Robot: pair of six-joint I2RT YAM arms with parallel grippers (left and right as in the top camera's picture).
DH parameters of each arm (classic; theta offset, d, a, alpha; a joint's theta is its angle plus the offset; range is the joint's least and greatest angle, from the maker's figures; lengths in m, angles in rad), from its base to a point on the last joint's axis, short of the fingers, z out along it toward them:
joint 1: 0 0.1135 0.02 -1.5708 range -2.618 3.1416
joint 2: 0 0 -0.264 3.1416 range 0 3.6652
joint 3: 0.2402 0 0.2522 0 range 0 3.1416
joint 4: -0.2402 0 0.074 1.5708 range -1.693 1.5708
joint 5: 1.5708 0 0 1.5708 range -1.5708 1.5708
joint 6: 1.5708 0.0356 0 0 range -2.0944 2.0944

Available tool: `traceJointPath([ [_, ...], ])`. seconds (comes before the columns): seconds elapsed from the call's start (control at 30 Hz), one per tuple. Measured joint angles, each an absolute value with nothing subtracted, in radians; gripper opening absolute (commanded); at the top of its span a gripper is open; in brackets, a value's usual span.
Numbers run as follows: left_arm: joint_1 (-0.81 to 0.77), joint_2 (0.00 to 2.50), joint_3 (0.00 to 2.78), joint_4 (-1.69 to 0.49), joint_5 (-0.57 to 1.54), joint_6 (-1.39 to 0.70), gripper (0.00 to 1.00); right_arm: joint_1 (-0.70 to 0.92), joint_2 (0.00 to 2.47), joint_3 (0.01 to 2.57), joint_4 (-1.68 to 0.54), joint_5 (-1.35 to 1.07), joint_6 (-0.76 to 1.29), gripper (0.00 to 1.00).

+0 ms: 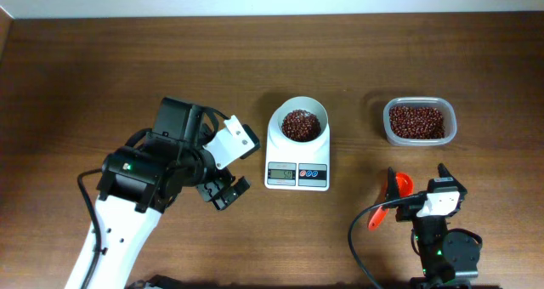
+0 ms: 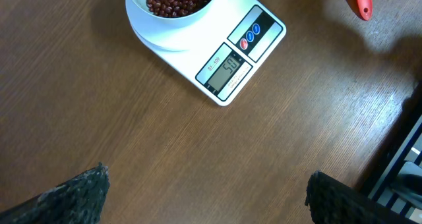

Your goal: Scoop and weigh 50g on scale

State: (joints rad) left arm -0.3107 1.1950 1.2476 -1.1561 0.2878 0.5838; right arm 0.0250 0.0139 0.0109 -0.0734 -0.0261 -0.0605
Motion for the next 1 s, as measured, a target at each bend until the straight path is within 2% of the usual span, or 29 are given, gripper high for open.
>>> traceJointPath([
  [0.43, -0.311, 1.195, 1.248, -1.164, 0.288, 0.583, 0.99, 0.025, 0.014, 0.011, -0.073, -0.026, -0.061, 0.99],
  [0.63, -0.311, 1.150, 1.248, -1.424, 0.288, 0.583, 0.99, 0.025, 0.013, 0.011, -0.073, -0.026, -0.060, 0.99],
  [0.77, -0.310, 0.990, 1.248, -1.496, 0.285, 0.580, 0.99, 0.025, 0.013, 0.011, -0.073, -0.026, -0.061, 0.99],
  [0.9, -0.308, 0.636, 1.250, -1.510, 0.225, 0.579, 0.99, 0.025, 0.012, 0.011, -0.073, -0.026, -0.061, 0.99],
  [1.0, -0.308, 0.508, 1.253, -1.528, 0.193, 0.579, 0.99, 0.025, 0.012, 0.011, -0.073, -0.026, -0.061, 0.99],
])
